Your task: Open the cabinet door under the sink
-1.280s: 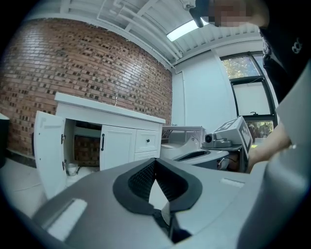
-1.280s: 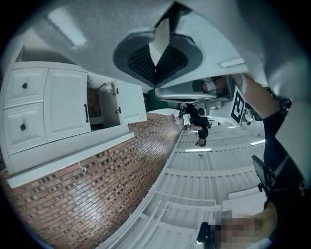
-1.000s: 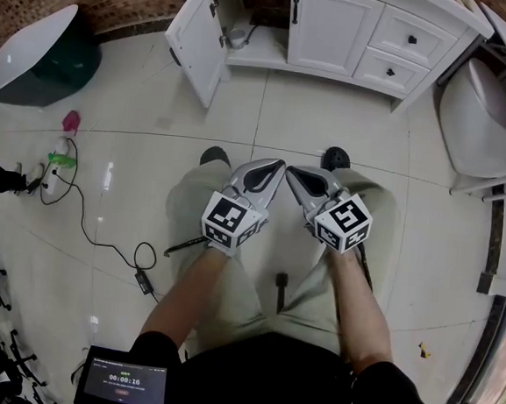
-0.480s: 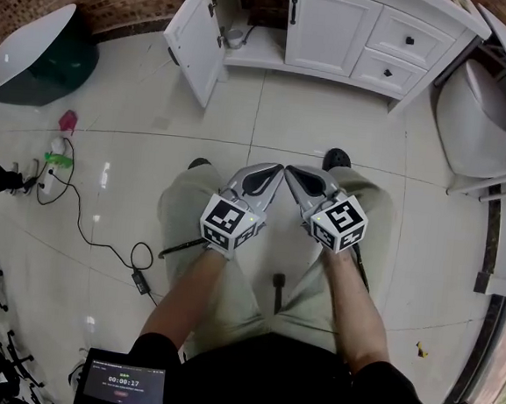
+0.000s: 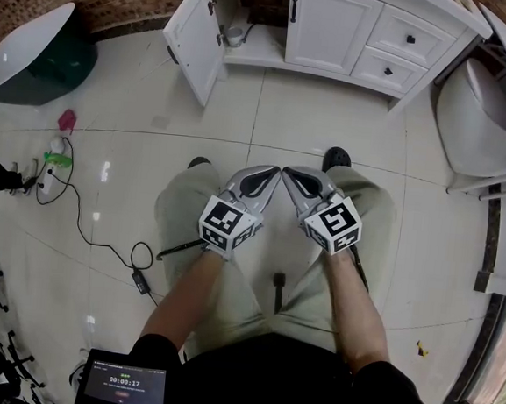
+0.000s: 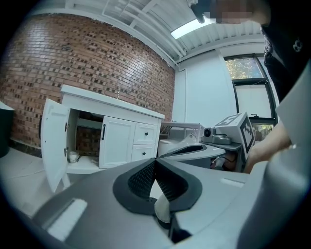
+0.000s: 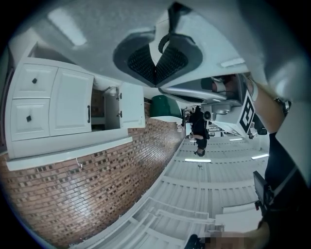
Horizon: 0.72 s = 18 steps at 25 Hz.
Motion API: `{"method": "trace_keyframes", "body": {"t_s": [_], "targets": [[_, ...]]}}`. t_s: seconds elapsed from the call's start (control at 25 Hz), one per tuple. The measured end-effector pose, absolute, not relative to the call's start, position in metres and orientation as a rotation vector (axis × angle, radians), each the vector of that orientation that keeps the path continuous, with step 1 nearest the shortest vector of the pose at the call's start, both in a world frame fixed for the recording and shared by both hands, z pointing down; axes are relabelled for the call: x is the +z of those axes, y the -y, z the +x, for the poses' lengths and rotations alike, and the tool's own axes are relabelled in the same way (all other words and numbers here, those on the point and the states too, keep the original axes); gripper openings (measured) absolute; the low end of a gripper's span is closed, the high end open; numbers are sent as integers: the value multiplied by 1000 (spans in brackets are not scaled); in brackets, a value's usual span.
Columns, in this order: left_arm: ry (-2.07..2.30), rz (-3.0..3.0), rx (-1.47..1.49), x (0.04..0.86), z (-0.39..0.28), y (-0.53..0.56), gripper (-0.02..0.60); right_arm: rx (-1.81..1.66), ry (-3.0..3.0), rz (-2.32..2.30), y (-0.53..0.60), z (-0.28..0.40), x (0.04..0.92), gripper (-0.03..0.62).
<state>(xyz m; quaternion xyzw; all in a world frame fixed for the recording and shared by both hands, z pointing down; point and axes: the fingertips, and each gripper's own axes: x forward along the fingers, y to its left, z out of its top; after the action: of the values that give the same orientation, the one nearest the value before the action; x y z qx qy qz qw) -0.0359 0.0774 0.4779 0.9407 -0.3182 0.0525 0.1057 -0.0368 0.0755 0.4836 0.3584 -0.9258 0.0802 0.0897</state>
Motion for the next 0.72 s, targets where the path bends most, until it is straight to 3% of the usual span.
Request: {"method": "trace_keyframes", "body": {"t_s": [0.72], "targets": [[963, 2749, 165, 483, -43, -76, 15, 215, 2741, 1031, -79, -45, 488, -9]]}}
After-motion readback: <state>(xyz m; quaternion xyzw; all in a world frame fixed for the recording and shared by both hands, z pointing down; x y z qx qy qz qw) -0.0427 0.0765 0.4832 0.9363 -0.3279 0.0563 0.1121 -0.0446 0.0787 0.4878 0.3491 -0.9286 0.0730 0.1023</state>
